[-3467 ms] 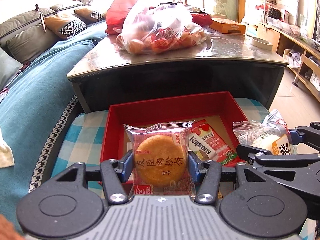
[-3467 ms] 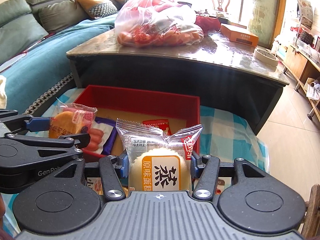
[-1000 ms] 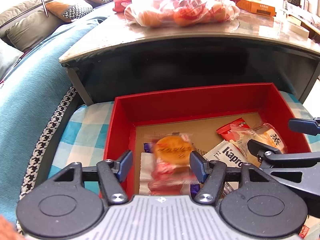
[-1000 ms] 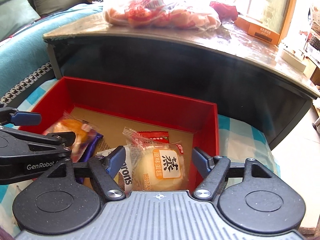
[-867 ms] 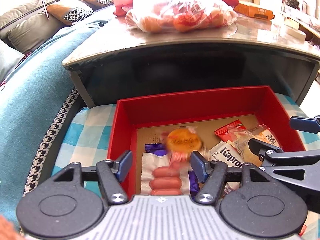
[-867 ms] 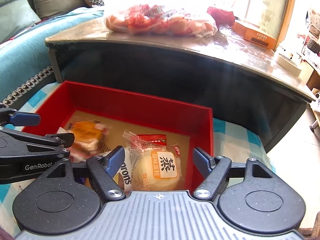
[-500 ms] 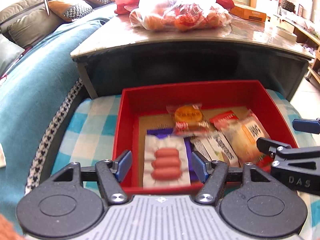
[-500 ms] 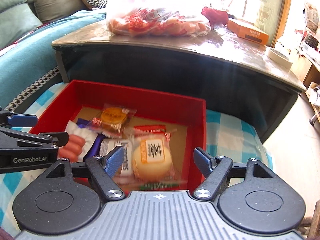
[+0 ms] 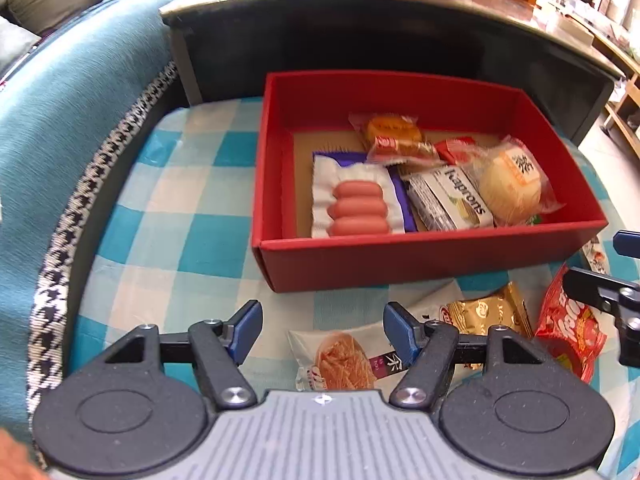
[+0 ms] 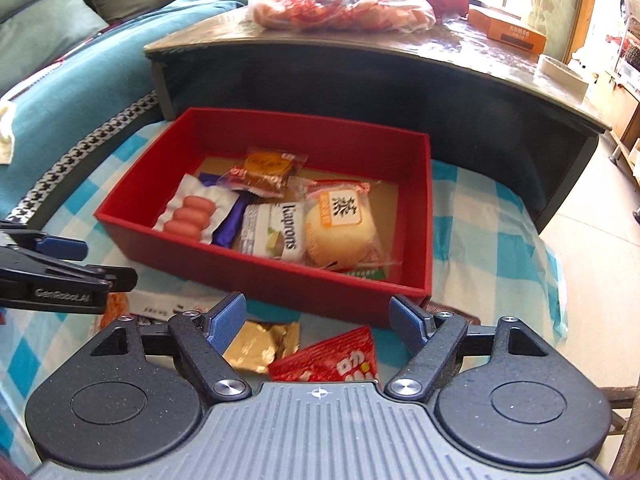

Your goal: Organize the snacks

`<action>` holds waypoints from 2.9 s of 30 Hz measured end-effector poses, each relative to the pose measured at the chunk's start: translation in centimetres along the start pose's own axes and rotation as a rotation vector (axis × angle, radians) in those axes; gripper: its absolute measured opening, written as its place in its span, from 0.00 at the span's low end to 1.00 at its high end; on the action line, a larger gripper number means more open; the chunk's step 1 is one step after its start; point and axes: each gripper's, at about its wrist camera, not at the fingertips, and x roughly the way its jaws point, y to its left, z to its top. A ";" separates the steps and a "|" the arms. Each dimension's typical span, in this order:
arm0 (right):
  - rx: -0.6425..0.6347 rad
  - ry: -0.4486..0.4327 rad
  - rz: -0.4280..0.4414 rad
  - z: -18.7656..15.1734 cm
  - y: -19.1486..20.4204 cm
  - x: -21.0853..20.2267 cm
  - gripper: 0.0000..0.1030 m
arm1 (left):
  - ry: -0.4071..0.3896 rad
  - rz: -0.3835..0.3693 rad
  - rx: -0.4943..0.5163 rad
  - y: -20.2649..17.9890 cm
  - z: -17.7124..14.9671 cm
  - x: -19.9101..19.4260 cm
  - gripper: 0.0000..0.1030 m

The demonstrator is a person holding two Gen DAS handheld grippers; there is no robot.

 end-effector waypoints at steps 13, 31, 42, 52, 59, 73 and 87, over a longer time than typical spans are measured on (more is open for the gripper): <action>0.055 0.044 0.000 -1.0 -1.8 0.4 0.83 | 0.076 -0.118 0.116 -3.1 -0.4 2.9 0.95; 0.095 0.088 0.004 -2.2 -4.0 0.4 0.83 | 0.101 -0.071 0.219 -6.1 -4.5 1.9 0.88; 0.048 0.169 0.046 -2.6 -4.2 2.3 0.83 | 0.128 -0.115 0.127 -3.8 -5.7 0.0 0.76; -0.060 0.215 0.031 -3.3 -1.8 4.8 0.74 | 0.149 -0.133 0.113 -3.4 -5.9 0.6 0.80; -0.065 0.219 0.010 -4.9 -0.7 2.9 0.59 | 0.122 -0.071 0.165 -4.1 -6.3 0.8 0.87; -0.057 0.196 -0.010 -8.1 1.6 1.4 0.71 | 0.120 -0.057 0.156 -4.8 -8.5 -0.4 0.83; -0.013 0.208 -0.004 -8.4 0.7 2.8 1.00 | 0.114 -0.015 0.121 -4.1 -8.6 0.4 1.00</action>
